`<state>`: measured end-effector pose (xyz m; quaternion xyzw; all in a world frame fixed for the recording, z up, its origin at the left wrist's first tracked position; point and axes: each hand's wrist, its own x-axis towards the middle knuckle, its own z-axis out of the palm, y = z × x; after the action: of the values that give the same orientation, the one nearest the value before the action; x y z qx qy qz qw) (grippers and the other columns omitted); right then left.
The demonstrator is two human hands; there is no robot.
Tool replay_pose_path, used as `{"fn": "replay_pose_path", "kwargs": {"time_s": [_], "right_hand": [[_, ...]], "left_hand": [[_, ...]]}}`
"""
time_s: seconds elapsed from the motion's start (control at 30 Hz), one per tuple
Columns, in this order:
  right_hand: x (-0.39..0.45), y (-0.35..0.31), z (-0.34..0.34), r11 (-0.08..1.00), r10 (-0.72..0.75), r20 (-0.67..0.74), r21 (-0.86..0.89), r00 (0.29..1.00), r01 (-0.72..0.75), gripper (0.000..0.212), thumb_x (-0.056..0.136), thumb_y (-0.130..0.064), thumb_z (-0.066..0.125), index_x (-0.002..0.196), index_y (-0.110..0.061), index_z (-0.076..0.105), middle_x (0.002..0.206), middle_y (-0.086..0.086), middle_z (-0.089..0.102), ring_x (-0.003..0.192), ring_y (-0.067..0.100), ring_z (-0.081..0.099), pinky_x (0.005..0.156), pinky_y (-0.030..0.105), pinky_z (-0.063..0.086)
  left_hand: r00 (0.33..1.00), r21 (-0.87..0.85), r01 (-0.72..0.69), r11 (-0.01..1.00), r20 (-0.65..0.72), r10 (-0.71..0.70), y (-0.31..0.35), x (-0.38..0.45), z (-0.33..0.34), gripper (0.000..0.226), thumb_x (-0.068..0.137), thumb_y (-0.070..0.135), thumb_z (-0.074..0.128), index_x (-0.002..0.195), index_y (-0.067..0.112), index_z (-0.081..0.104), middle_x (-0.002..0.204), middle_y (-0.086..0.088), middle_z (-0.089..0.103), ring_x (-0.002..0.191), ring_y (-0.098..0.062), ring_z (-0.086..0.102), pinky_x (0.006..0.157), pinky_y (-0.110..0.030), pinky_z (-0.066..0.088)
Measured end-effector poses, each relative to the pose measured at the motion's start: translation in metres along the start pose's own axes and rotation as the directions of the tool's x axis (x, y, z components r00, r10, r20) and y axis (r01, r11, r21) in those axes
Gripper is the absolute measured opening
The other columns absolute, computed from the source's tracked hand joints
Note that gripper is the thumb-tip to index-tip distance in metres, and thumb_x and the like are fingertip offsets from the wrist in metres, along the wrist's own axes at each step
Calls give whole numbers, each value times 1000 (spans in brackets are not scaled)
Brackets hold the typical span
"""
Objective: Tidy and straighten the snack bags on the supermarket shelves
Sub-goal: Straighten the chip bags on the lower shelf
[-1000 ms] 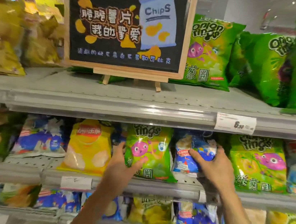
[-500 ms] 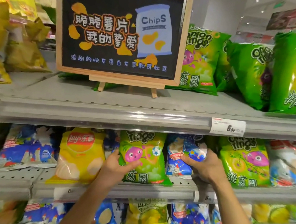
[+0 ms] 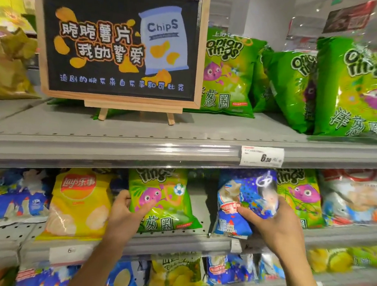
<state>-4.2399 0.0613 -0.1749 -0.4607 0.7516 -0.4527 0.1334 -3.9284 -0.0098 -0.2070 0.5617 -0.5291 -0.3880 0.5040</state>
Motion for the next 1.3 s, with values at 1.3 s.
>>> {"fn": "replay_pose_path", "kwargs": {"time_s": [1.3], "right_hand": [[-72, -9, 42, 969, -125, 235, 239, 964, 67, 95, 45, -46, 95, 131, -19, 65, 111, -2, 75, 98, 25, 70, 88, 38, 54]], "left_hand": [[829, 373, -436, 819, -189, 527, -20, -63, 6, 10, 91, 30, 62, 97, 24, 68, 100, 8, 66, 92, -18, 65, 86, -31, 51]]}}
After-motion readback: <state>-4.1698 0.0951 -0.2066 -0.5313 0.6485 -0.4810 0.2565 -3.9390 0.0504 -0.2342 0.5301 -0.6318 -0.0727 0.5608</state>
